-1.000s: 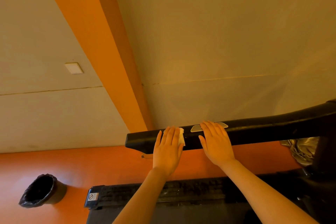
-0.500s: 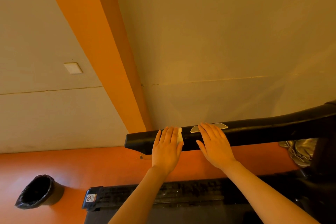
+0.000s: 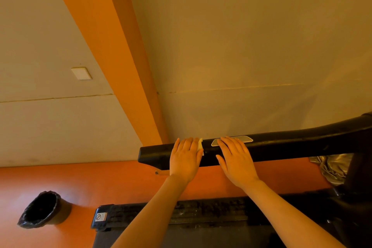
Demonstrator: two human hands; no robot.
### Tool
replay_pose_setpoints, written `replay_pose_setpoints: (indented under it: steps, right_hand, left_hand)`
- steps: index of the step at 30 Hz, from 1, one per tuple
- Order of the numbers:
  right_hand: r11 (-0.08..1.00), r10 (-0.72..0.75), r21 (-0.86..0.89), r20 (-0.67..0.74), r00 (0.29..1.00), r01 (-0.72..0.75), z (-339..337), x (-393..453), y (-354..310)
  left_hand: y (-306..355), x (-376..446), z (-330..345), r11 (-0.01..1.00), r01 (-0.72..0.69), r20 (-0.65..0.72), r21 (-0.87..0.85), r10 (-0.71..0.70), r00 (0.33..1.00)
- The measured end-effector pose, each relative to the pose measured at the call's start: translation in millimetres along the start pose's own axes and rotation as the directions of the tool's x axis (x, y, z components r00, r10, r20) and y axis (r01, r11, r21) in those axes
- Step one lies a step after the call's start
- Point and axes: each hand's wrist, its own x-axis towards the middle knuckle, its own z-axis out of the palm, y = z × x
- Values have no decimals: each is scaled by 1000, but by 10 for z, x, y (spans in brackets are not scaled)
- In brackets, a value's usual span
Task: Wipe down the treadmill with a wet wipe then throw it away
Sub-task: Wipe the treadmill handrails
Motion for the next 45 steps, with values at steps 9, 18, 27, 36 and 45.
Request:
replay_pose_setpoints:
  steps: [9,18,27,36,45]
  right_hand:
    - [1000,6,1,3,1000,-6,34,-17,2]
    - [1000,3,-7,-15,1000,-4,43,-29,3]
    - [999,-32,-40,-73,997,29,112,-11,48]
    - [998,-39,-57,-133,990,31,139,-27,44]
    - [998,-38,-59,-160,986,29,170,-15,38]
  left_hand:
    - [-35,-193,59,1000,28,-20,7,-28,999]
    - [-65,-23,-15,999,46,42,17,-46,998]
    - [-195,-161,57,999,54,10,7,-54,999]
    - [-212,-94,-3,988,150,50,-25,-148,988]
    - [-354,-2,-121,995,95,117,2,-95,989]
